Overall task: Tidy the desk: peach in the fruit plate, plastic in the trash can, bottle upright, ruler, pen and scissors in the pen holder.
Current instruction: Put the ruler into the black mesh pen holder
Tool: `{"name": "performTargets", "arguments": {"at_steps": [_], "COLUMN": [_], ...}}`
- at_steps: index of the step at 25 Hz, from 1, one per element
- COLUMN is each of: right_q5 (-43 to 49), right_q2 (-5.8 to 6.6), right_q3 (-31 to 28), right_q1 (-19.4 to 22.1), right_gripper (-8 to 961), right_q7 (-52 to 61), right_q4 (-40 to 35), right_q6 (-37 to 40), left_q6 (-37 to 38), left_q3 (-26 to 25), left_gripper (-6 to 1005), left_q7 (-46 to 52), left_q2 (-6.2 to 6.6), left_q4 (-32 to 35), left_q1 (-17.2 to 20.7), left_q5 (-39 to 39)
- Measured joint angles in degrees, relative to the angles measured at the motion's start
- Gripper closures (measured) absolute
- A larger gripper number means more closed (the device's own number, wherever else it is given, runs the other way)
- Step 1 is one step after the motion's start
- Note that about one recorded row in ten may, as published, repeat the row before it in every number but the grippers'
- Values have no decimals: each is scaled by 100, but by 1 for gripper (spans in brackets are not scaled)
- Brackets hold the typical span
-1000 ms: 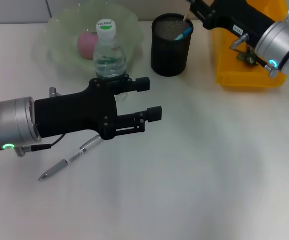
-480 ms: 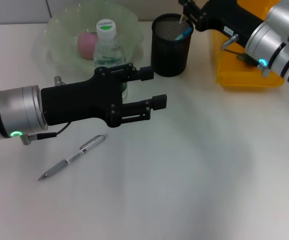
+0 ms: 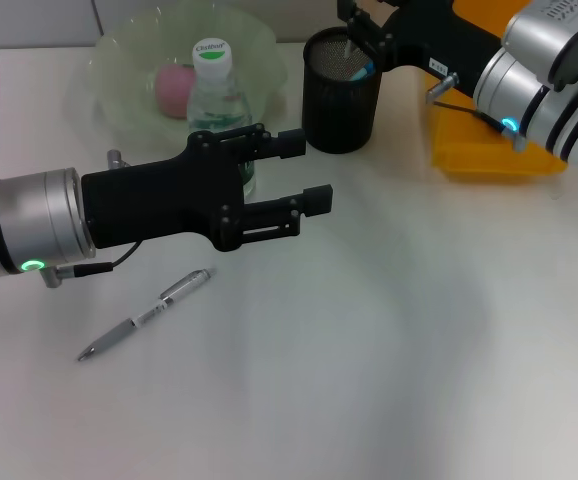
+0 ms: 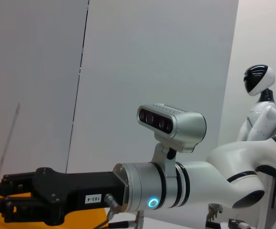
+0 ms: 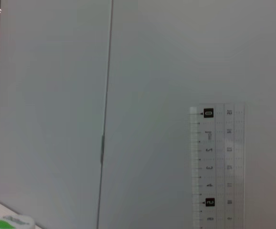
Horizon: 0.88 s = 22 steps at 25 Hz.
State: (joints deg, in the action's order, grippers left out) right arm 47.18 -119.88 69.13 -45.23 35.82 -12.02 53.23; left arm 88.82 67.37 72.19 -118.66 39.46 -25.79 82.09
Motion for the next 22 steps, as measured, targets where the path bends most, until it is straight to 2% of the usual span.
{"name": "performTargets", "arguments": {"at_steps": [22], "right_q5": [28], "right_q2": [0], "right_q3": [13], "right_q1": [-5], "right_gripper": [545], "right_q7": [-37], "right_q4": [111], "right_q6": [-103], "left_q6": [-12], "left_q3": [27], "left_gripper": [291], "left_q7": [44], "left_q2": [0], "left_q4": [-9], "left_q1": [0], "left_q5": [0]}}
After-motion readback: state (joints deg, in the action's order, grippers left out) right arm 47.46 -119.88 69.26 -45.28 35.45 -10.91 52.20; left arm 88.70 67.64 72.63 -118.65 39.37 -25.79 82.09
